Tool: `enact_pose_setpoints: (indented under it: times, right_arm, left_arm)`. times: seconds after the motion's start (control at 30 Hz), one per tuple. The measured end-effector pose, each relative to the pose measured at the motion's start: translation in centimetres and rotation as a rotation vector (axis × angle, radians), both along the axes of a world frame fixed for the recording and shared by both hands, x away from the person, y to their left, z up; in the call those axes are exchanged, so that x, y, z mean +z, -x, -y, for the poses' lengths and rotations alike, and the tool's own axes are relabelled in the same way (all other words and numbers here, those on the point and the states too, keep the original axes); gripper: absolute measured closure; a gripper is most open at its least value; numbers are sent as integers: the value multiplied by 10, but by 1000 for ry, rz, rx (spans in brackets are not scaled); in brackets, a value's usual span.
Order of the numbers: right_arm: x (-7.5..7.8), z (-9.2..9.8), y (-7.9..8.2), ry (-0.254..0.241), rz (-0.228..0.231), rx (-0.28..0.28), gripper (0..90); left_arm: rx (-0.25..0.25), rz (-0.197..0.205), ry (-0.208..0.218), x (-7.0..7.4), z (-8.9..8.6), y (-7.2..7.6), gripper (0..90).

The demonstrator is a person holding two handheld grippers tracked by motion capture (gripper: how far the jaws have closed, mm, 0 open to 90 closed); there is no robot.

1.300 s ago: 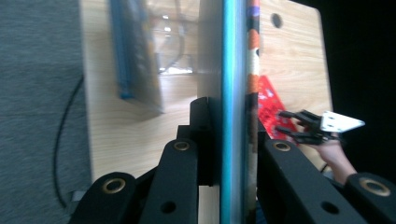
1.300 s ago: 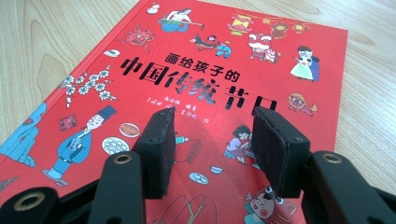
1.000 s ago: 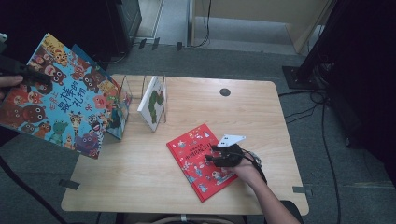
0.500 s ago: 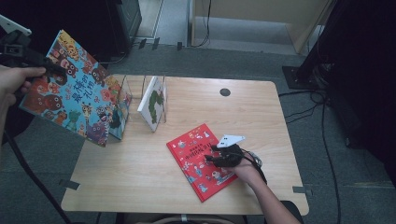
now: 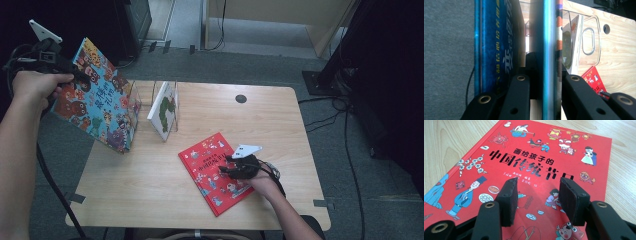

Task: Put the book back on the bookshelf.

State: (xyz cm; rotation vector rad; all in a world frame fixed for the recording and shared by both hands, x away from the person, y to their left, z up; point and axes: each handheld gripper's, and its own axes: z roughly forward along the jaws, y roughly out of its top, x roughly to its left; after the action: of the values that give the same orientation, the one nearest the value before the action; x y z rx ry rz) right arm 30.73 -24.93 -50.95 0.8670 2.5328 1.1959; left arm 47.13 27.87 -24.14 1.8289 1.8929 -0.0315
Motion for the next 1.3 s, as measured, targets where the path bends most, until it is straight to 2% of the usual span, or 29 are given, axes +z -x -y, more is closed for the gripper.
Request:
enact_pose_setpoints:
  times: [0.17,0.37,0.5,0.53,0.57,0.67,0.8,0.83,0.93,1.03,1.07,1.3]
  right_arm:
    - [0,0,0,0,-1,1,498]
    - [0,0,0,0,-1,1,499]
    - [0,0,0,-2,1,-1,498]
    - [0,0,0,-2,1,-1,498]
    - [0,0,0,-6,0,-3,499]
    - [0,0,0,-7,0,-5,498]
    - [0,0,0,-6,1,-1,497]
    - [0,0,0,-5,2,-1,497]
    - [-1,0,0,-6,3,0,497]
    - [-1,0,0,-7,3,-1,497]
    - [-1,0,1,-8,-1,-5,497]
    - [-1,0,0,-7,0,-1,496]
  left_arm:
    - [1,-5,-9,-12,-1,-3,814]
    - [-6,-29,-22,-26,8,-7,807]
    - [-19,-24,-41,-33,9,-8,805]
    - [-19,-24,-41,-33,9,-8,802]
    - [-23,-7,-45,-33,10,-7,792]
    - [-34,9,-26,-29,12,-7,741]
    - [-49,2,-44,-28,17,-8,688]
    - [-50,2,-45,-27,18,-8,648]
    - [-73,8,-74,-24,21,-8,628]
    - [-76,12,-62,-20,19,-7,613]
    - [-73,27,-74,-15,19,-6,610]
    - [-79,36,-52,-6,15,-2,573]
